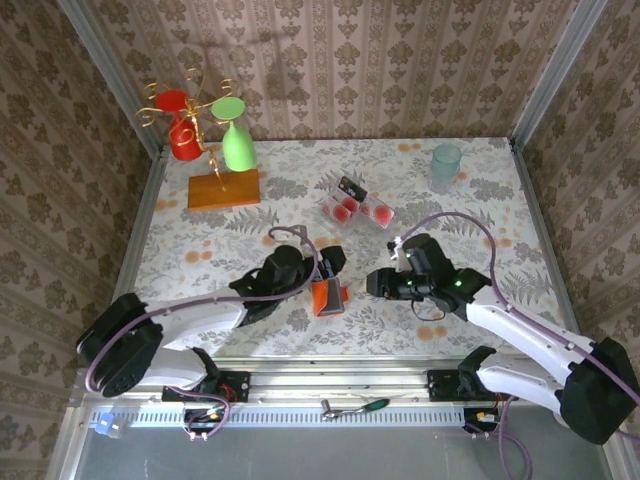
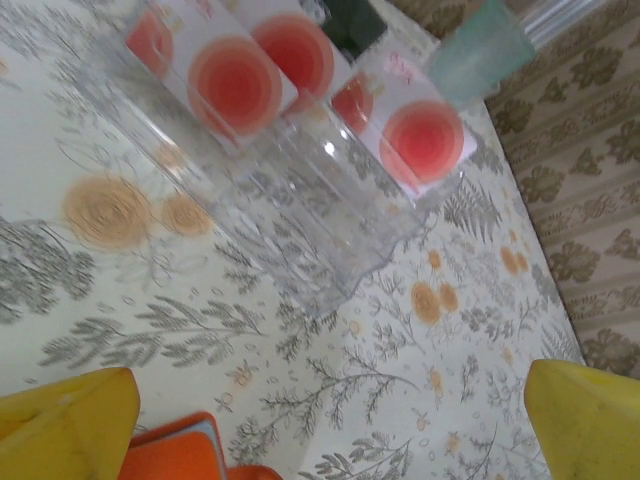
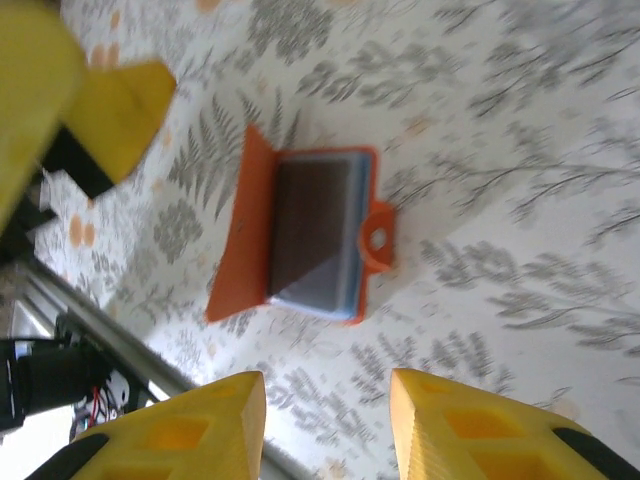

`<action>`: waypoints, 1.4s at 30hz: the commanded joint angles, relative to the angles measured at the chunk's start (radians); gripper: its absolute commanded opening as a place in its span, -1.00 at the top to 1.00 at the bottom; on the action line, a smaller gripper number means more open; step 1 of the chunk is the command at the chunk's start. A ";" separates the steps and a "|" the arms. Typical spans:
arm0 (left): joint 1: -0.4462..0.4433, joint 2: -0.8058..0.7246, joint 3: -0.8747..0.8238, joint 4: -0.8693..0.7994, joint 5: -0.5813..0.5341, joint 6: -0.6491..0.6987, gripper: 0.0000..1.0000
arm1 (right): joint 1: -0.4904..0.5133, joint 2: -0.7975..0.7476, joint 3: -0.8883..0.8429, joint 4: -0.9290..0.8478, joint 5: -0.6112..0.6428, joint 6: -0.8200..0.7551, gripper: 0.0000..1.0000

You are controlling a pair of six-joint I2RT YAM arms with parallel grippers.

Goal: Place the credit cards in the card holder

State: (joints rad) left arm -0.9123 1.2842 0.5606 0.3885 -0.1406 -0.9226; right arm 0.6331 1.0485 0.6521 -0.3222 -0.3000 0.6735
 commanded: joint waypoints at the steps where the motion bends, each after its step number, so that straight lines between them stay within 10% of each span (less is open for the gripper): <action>1: 0.053 -0.101 0.006 -0.145 0.029 0.050 -1.00 | 0.108 0.074 0.099 -0.018 0.080 0.020 0.24; 17: 0.189 -0.321 -0.102 -0.534 -0.047 0.058 -1.00 | 0.270 0.564 0.437 -0.017 0.121 -0.072 0.40; 42: 0.029 0.037 0.049 -0.524 -0.063 0.266 -1.00 | 0.215 0.554 0.132 0.240 0.139 0.026 0.59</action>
State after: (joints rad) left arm -0.8669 1.2953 0.5816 -0.1539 -0.1871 -0.6914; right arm 0.8471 1.6203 0.8001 -0.1089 -0.1711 0.6823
